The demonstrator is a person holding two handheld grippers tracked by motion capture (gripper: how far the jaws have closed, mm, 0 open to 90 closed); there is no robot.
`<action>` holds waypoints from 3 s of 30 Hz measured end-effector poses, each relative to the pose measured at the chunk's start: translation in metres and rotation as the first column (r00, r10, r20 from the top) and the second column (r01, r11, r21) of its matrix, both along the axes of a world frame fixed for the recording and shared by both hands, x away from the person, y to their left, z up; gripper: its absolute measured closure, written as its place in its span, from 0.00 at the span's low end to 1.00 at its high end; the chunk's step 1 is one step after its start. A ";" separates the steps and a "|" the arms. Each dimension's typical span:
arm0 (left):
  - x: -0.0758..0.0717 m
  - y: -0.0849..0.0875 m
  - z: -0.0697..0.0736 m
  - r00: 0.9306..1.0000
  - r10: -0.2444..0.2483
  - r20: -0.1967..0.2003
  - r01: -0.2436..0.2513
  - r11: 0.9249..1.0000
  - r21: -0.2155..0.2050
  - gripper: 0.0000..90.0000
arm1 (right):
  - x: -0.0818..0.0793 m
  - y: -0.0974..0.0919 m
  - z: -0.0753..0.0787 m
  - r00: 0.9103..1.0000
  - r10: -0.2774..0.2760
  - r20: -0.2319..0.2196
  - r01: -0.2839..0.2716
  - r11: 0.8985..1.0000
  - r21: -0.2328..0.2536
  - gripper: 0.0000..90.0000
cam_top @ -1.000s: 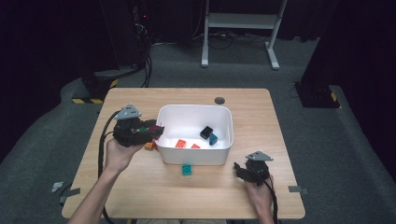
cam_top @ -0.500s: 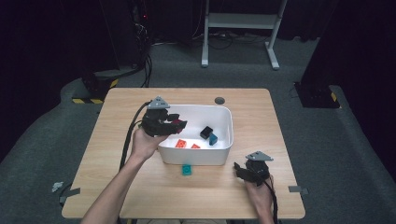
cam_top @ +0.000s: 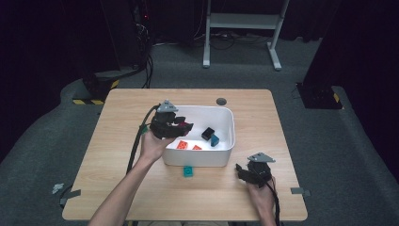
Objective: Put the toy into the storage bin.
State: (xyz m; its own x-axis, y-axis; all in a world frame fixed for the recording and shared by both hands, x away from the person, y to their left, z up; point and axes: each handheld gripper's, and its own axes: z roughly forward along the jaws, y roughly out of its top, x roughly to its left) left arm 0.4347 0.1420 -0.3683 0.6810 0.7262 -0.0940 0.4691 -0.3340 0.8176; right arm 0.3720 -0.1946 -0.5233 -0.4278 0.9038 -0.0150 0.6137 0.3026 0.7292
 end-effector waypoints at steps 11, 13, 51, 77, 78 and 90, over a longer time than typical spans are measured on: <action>-0.005 0.001 -0.003 1.000 0.022 0.006 -0.022 0.999 -0.023 0.35 | 0.000 0.000 0.000 1.000 0.002 0.000 -0.002 1.000 -0.001 0.38; -0.010 0.003 -0.003 1.000 0.027 0.012 -0.026 0.999 -0.026 0.32 | 0.000 0.000 0.000 1.000 0.002 0.000 -0.002 1.000 -0.002 0.38; -0.098 0.092 -0.036 0.980 0.194 0.046 -0.190 0.979 -0.074 0.26 | 0.000 0.000 0.000 1.000 0.003 0.000 -0.003 1.000 -0.002 0.38; -0.059 0.117 -0.114 0.940 0.340 0.010 -0.339 0.935 0.104 0.30 | 0.000 0.000 0.000 1.000 0.003 0.000 -0.003 1.000 -0.003 0.38; -0.056 0.117 -0.117 0.938 0.346 0.008 -0.344 0.933 0.106 0.31 | 0.000 0.000 0.000 1.000 0.003 0.000 -0.003 1.000 -0.003 0.38; -0.026 0.117 -0.144 0.925 0.379 -0.031 -0.373 0.920 0.118 0.39 | 0.000 0.000 0.000 1.000 0.002 0.001 -0.002 1.000 -0.004 0.38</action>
State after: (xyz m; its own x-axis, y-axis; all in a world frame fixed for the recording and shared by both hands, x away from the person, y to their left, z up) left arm 0.4085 0.2586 -0.5123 0.3519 0.9356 -0.0286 0.6188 -0.2096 0.7571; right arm 0.3719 -0.1944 -0.5233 -0.4298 0.9027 -0.0189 0.6123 0.3068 0.7287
